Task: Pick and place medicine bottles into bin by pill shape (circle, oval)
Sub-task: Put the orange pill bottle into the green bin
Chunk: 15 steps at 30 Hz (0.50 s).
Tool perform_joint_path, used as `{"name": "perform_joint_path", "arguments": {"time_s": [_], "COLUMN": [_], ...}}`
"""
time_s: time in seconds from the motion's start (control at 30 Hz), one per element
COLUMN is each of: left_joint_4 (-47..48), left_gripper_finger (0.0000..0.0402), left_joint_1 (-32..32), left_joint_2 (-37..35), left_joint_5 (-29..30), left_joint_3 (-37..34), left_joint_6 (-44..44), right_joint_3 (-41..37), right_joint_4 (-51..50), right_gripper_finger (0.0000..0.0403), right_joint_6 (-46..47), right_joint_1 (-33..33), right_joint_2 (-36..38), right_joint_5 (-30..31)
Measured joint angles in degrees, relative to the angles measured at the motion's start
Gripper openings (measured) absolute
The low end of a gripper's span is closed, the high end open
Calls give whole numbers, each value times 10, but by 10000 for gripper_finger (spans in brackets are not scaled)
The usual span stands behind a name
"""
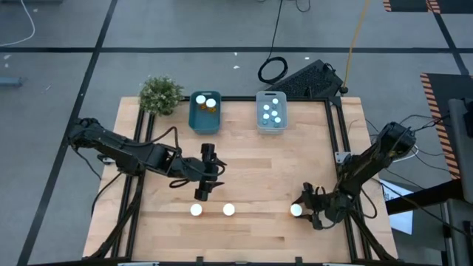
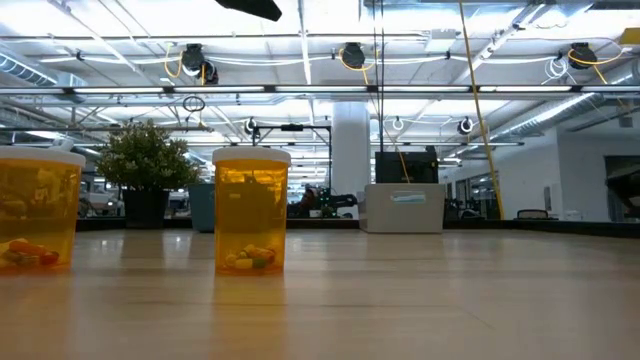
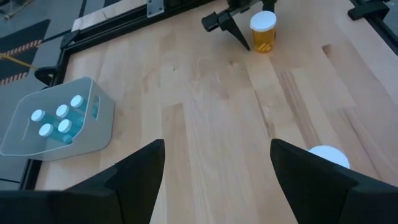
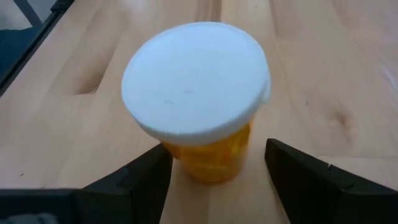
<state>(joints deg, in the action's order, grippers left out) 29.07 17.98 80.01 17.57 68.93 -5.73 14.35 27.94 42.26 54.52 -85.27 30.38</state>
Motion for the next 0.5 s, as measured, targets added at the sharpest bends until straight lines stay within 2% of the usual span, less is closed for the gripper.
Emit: {"name": "perform_joint_path", "arguments": {"time_s": [0.1,0.33,0.5], "left_joint_4": [-5,-11,-28], "left_gripper_finger": [296,296,296], "left_joint_1": [-3,-7,-14], "left_joint_2": [0,0,0], "left_joint_5": [0,0,2], "left_joint_3": [0,0,0], "left_joint_6": [-3,-11,-12], "right_joint_3": [0,0,-1], "right_joint_4": [19,31,48], "right_gripper_finger": [238,177,168], "right_joint_6": [-14,-19,-24], "right_joint_1": [0,-1,-5], "right_joint_2": [-17,-26,-27], "right_joint_5": [5,7,5]}}
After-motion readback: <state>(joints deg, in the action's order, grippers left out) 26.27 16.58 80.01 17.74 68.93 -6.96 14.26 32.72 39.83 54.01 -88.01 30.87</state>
